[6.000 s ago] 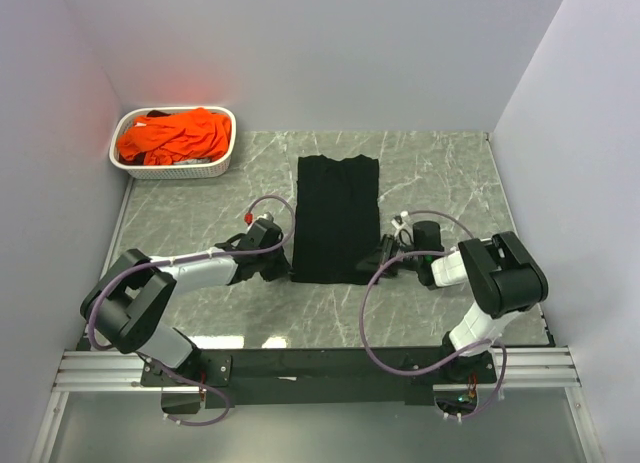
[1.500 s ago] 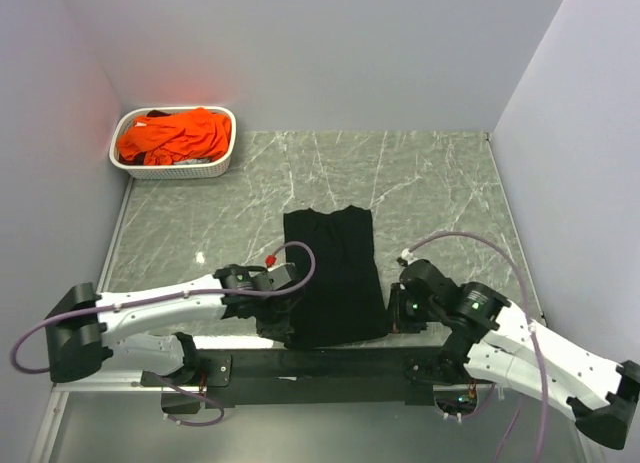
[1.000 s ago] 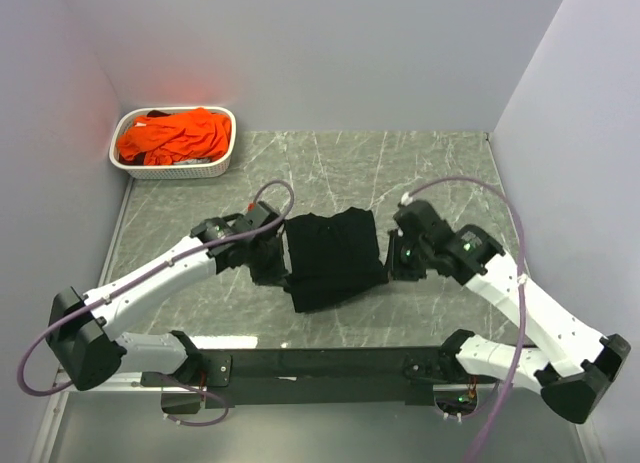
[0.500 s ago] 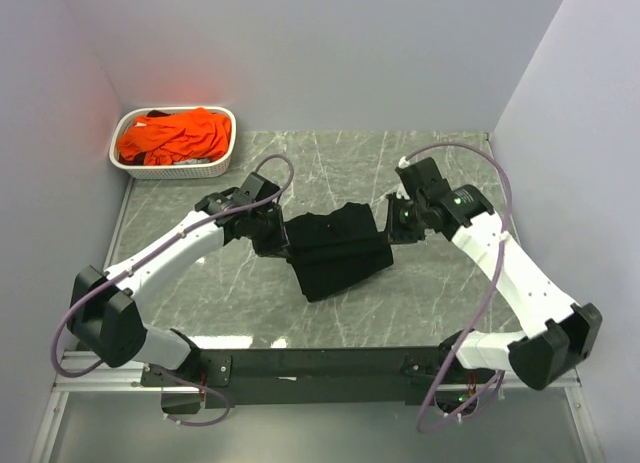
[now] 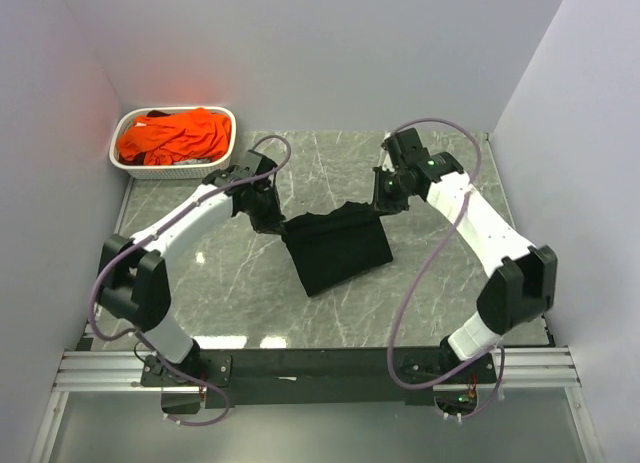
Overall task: Fold and stack the t-shirts
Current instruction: Fold the tshirt
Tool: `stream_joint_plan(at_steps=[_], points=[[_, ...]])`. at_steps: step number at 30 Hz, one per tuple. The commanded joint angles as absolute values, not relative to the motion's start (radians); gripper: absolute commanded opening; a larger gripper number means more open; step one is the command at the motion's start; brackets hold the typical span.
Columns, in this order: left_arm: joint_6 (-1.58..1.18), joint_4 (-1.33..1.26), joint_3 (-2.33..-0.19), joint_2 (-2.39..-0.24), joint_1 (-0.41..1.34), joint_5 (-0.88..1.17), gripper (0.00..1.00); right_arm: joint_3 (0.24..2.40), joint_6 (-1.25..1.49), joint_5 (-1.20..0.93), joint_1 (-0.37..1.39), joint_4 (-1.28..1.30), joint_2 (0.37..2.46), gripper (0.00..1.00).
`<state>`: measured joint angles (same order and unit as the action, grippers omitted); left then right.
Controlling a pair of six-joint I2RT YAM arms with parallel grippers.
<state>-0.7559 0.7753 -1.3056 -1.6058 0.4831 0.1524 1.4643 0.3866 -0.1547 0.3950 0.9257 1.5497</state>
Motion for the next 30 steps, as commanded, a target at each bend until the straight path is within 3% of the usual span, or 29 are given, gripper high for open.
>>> stream_joint_plan(at_steps=[1, 8, 17, 20, 23, 27, 30], points=[[-0.692, 0.81, -1.359, -1.666, 0.442, 0.067, 0.01, 1.542, 0.337, -0.11, 0.353, 0.87, 1.61, 0.0], [-0.67, 0.759, -1.43, -1.811, 0.41, 0.063, 0.01, 1.574, 0.347, -0.141, 0.33, 0.79, 1.759, 0.0], [-0.657, 0.684, -1.474, -1.928, 0.397, 0.046, 0.09, 1.49, 0.379, -0.156, 0.296, 0.644, 1.833, 0.0], [-0.661, 0.675, -1.482, -1.945, 0.397, 0.041, 0.14, 1.46, 0.387, -0.166, 0.285, 0.611, 1.836, 0.13], [-0.664, 0.649, -1.46, -1.916, 0.397, 0.028, 0.31, 1.457, 0.379, -0.16, 0.284, 0.603, 1.821, 0.26], [-0.663, 0.617, -1.414, -1.803, 0.397, 0.002, 0.67, 1.402, 0.396, -0.155, 0.285, 0.527, 1.703, 0.34], [-0.657, 0.549, -1.332, -1.676, 0.399, -0.017, 0.73, 1.307, 0.394, -0.223, 0.284, 0.418, 1.61, 0.38]])
